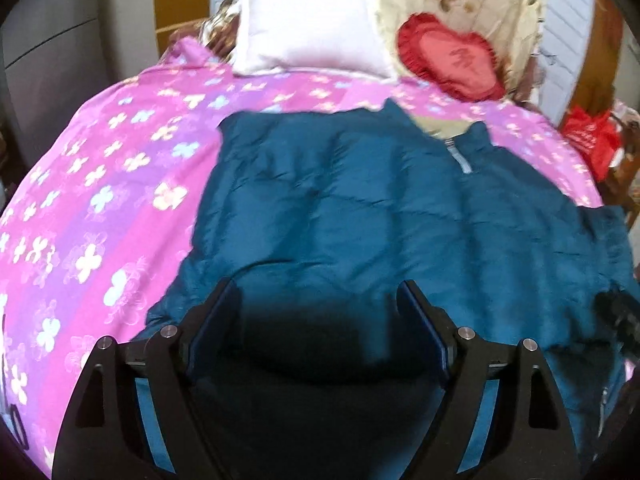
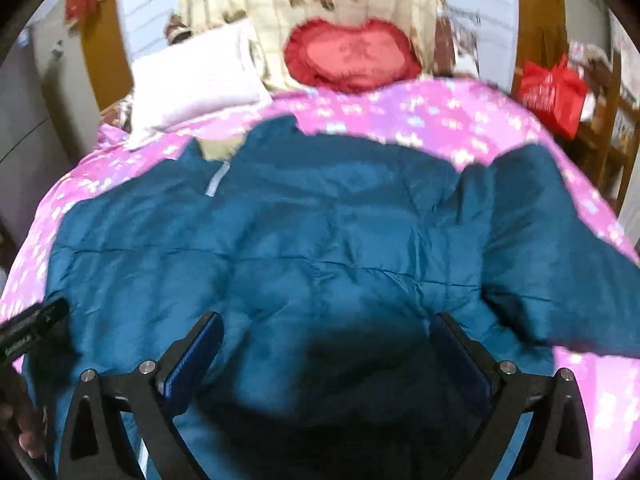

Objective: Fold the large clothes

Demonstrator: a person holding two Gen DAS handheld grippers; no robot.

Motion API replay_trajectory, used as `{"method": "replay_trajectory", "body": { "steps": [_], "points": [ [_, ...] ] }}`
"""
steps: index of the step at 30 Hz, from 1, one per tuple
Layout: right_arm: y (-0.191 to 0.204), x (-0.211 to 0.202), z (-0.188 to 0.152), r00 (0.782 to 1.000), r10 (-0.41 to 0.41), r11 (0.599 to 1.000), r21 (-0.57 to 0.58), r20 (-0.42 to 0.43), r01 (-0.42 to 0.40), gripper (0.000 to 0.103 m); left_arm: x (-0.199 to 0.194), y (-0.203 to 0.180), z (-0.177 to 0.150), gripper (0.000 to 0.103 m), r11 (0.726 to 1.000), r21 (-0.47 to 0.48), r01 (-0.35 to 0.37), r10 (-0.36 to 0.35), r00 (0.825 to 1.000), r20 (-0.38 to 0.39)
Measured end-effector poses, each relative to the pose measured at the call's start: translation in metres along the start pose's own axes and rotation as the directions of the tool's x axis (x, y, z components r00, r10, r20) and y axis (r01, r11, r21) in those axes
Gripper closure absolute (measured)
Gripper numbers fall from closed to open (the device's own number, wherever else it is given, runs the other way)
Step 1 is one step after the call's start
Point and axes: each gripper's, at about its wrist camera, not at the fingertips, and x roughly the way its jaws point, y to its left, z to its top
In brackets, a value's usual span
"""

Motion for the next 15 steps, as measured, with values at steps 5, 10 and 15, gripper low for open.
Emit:
{"method": "replay_trajectory", "body": {
  "steps": [5,10,15],
  "points": [
    [0.002,0.031,-0.030,0.992,-0.041,0.998,-0.058,-0.120,0.034,0.000,0.029,-0.012,-0.011,0.019,0.998,0.062,-0.031,0.038,0.994,-0.100],
    [-0.007,0.036,-0.029,0.991,0.003,1.000,-0.019,-0.137,-0.006,0.000,0.028,-0.012,-0.009,0.017,0.997,0.059,-0.049,0.054,0.994,-0.098],
    [-0.024,-0.006,-0.022,1.000,0.001,0.999,0.045,-0.011,0.000,0.000,0.016,-0.014,-0.007,0.017,0.999,0.035,-0.035,0.038,0.997,-0.065]
  ]
}}
